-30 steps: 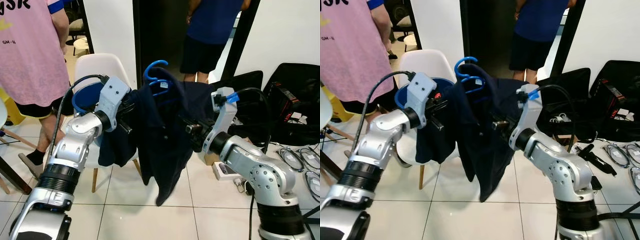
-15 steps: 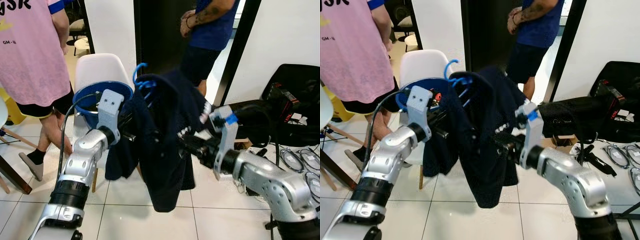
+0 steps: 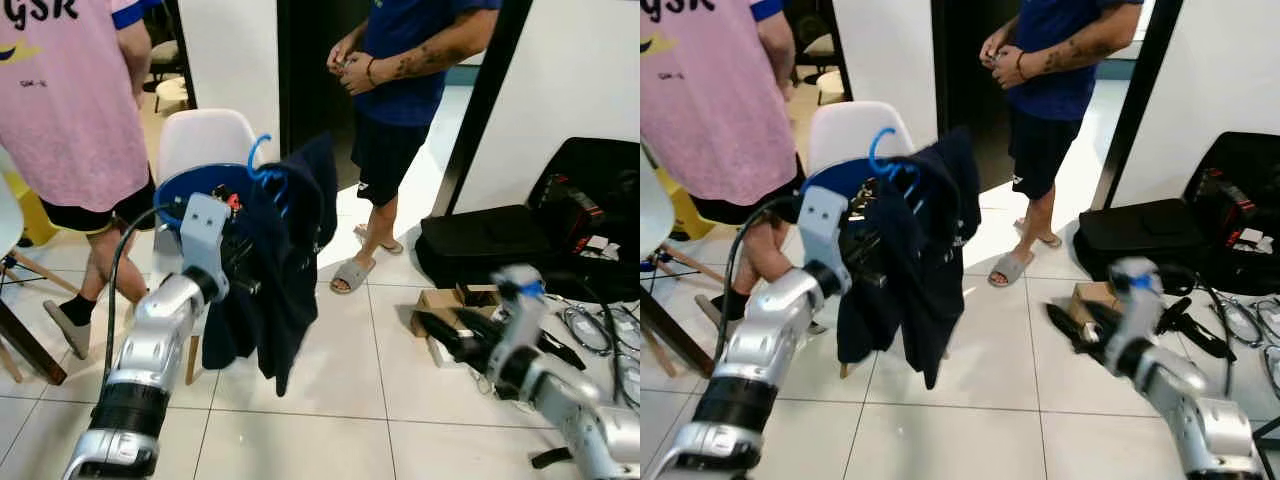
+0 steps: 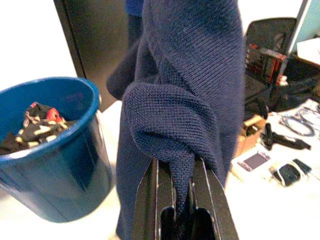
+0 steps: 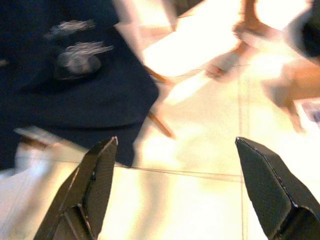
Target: Hang hanger
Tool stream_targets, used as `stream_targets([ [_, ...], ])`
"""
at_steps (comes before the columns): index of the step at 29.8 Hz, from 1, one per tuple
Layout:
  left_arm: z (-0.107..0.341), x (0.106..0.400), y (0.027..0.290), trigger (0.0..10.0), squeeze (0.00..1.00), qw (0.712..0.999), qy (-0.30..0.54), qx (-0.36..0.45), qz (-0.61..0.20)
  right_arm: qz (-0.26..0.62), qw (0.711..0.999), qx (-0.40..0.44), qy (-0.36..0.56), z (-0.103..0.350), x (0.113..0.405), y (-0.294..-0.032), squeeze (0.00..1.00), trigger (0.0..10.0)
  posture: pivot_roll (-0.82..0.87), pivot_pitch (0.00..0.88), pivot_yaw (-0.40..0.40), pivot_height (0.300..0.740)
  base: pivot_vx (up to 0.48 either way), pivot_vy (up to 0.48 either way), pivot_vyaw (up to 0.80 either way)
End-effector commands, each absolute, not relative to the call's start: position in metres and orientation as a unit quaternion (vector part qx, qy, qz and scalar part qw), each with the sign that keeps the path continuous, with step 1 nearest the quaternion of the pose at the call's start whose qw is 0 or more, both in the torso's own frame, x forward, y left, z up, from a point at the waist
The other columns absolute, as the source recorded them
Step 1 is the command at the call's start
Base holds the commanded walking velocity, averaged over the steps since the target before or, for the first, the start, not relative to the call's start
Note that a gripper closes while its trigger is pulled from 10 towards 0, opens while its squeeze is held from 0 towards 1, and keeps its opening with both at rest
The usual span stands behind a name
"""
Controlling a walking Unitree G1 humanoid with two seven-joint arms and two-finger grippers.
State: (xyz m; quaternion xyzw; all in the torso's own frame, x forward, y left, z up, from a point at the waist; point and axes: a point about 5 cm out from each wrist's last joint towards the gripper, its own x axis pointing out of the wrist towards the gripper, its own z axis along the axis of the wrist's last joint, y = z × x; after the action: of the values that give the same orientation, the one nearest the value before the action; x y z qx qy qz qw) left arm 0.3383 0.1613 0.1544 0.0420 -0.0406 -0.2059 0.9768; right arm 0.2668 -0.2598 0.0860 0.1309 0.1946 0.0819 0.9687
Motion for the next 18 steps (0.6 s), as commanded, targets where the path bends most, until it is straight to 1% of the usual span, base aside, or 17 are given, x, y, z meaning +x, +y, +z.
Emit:
stream_targets([
  [1, 0.158, 0.332, 0.159, 10.0, 0.00, 0.970, -0.070, 0.046, -0.229, 0.019, 0.967, 0.143, 0.211, 0.063, 0.258, -0.269, 0.00, 10.0, -0.06, 0.021, -0.029, 0.740, 0.000, 0.000, 0.00],
  [3, 0.139, 0.320, 0.162, 10.0, 0.00, 0.969, -0.048, 0.047, -0.240, -0.018, 0.959, 0.164, 0.229, 0.036, 0.241, -0.270, 0.00, 10.0, -0.05, 0.019, -0.032, 0.740, 0.000, 0.000, 0.00],
  [5, 0.139, 0.320, 0.162, 10.0, 0.00, 0.969, -0.048, 0.047, -0.240, -0.018, 0.959, 0.164, 0.229, 0.036, 0.241, -0.270, 0.00, 10.0, -0.05, 0.019, -0.032, 0.740, 0.000, 0.000, 0.00],
  [6, 0.129, 0.314, 0.167, 10.0, 0.00, 0.972, -0.032, 0.038, -0.230, -0.022, 0.956, 0.181, 0.229, 0.028, 0.234, -0.267, 0.00, 10.0, -0.04, 0.019, -0.034, 0.740, 0.000, 0.000, 0.00],
  [8, 0.107, 0.304, 0.176, 10.0, 0.00, 0.980, 0.001, 0.018, -0.199, -0.021, 0.950, 0.223, 0.216, 0.019, 0.225, -0.261, 0.00, 10.0, -0.04, 0.019, -0.034, 0.740, 0.000, 0.000, -0.80],
  [9, 0.094, 0.297, 0.178, 10.0, 0.00, 0.983, 0.021, 0.002, -0.182, -0.018, 0.950, 0.229, 0.212, 0.016, 0.222, -0.258, 0.00, 10.0, -0.04, 0.019, -0.033, 0.740, 0.000, 0.000, 0.00],
  [10, 0.094, 0.297, 0.178, 10.0, 0.00, 0.983, 0.021, 0.002, -0.182, -0.018, 0.950, 0.229, 0.212, 0.016, 0.222, -0.258, 0.00, 10.0, -0.04, 0.019, -0.033, 0.740, 0.000, 0.000, 0.00],
  [12, 0.076, 0.287, 0.178, 10.0, 0.00, 0.986, 0.047, -0.018, -0.159, -0.017, 0.952, 0.224, 0.207, 0.007, 0.220, -0.254, 0.00, 10.0, -0.04, 0.019, -0.032, 0.740, 0.000, 0.000, 0.00],
  [13, 0.076, 0.287, 0.178, 10.0, 0.00, 0.986, 0.047, -0.018, -0.159, -0.017, 0.952, 0.224, 0.207, 0.007, 0.220, -0.254, 0.00, 10.0, -0.04, 0.019, -0.032, 0.740, 0.000, 0.000, 0.00],
  [14, 0.064, 0.280, 0.178, 10.0, 0.00, 0.987, 0.065, -0.033, -0.145, -0.013, 0.952, 0.224, 0.210, 0.002, 0.217, -0.250, 0.00, 10.0, -0.04, 0.018, -0.031, 0.740, 0.000, 0.000, 0.00],
  [15, 0.046, 0.268, 0.178, 10.0, 0.00, 0.986, 0.091, -0.044, -0.133, -0.006, 0.952, 0.225, 0.207, -0.003, 0.214, -0.245, 0.00, 10.0, -0.04, 0.023, -0.032, 0.740, 0.000, 0.000, -0.80],
  [18, 0.040, 0.265, 0.178, 10.0, 0.00, 0.985, 0.099, -0.045, -0.131, -0.002, 0.953, 0.227, 0.202, -0.003, 0.214, -0.243, 0.00, 10.0, -0.04, 0.023, -0.032, 0.740, 0.000, 0.000, -0.80],
])
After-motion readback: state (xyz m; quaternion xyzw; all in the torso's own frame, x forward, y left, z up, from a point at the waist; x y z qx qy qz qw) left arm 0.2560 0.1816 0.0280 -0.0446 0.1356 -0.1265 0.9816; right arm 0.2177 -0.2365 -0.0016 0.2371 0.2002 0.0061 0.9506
